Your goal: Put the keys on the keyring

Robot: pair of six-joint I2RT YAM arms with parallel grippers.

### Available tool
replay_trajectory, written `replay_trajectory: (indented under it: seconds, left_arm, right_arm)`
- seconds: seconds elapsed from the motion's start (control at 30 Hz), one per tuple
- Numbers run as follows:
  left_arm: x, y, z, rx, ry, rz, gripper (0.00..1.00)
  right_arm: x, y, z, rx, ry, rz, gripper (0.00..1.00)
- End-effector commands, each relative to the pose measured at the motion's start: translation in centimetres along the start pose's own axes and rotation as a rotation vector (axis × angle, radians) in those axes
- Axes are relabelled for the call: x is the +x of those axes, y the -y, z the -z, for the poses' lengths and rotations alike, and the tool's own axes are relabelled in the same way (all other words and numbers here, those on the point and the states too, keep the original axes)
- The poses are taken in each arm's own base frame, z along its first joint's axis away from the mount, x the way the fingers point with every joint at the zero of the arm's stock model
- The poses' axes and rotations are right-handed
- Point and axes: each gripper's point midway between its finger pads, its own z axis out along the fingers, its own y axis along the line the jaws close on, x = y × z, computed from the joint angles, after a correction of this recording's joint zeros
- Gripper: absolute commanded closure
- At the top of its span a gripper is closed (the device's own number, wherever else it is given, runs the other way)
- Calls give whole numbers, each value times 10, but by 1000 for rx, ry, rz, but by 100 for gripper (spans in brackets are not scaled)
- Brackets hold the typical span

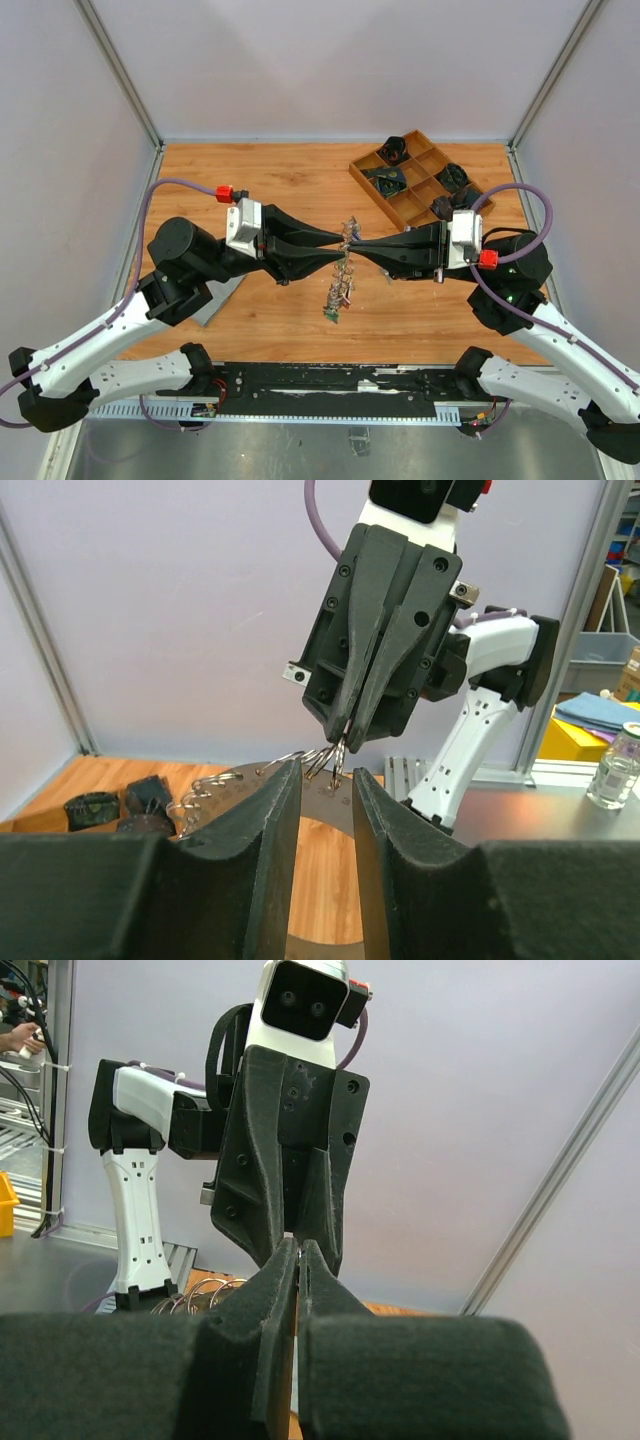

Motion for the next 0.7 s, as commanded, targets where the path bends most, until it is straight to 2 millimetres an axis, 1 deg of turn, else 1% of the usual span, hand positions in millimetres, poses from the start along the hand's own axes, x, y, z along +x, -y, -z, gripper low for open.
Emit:
replay_trajectory:
  seconds: [0.0,0.23,0.3,0.4,0.53,0.67]
  left_arm:
    - [-9,5,-6,35,49,-5,69]
    - [-5,4,-9,42,36,-3,91]
    - [-4,4,-9,40,33,-1,99]
    - [-4,3,-9,35,24,-7,99]
    - [-3,-1,-9,15,-16,-33,99]
    - [4,-7,-7,-9,-93,-61,99]
  right_arm:
    - [-30,-1,0,3,76,70,100]
    - [-28,-1,1,5,74,69,100]
    - [-28,-1,1,6,72,67,100]
    - [-28,-1,2,6,68,69,100]
    - [-21,3,7,42,18,74,99]
    - [-9,-3,16,25,-92,61,86]
